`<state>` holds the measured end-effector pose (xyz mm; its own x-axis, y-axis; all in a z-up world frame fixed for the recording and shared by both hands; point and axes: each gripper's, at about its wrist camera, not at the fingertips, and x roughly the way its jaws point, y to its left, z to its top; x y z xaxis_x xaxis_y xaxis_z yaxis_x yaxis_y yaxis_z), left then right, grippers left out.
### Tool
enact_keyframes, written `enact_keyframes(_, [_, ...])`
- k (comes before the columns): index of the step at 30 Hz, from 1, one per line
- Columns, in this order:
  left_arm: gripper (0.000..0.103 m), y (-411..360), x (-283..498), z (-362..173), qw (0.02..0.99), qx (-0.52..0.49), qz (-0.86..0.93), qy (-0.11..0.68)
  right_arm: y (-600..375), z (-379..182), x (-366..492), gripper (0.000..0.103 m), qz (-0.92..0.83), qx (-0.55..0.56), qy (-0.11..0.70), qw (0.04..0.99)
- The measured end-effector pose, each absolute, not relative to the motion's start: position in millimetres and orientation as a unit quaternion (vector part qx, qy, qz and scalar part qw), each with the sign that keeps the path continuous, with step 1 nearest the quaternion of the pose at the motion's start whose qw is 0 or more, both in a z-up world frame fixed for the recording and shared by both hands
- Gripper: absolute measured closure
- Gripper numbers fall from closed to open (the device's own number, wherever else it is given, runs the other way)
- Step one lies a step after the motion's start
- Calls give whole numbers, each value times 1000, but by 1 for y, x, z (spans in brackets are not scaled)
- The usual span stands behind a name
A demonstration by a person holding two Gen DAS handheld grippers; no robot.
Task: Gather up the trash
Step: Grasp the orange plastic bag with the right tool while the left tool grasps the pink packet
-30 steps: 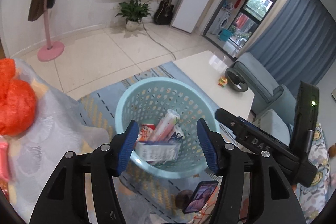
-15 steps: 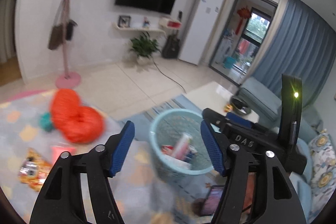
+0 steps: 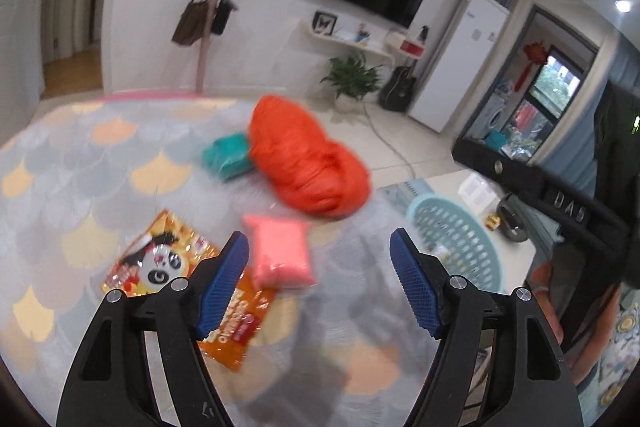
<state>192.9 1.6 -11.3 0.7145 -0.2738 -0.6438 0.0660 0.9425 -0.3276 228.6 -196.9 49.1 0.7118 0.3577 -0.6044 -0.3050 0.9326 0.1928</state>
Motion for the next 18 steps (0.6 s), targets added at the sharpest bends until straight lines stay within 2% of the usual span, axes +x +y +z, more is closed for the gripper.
enact_keyframes(10, [34, 9, 197, -44, 913, -131, -64, 380, -144, 5, 268, 25, 215, 23, 376, 901])
enact_keyframes(18, [35, 8, 192, -47, 914, -127, -63, 379, -133, -12, 289, 25, 216, 36, 407, 887])
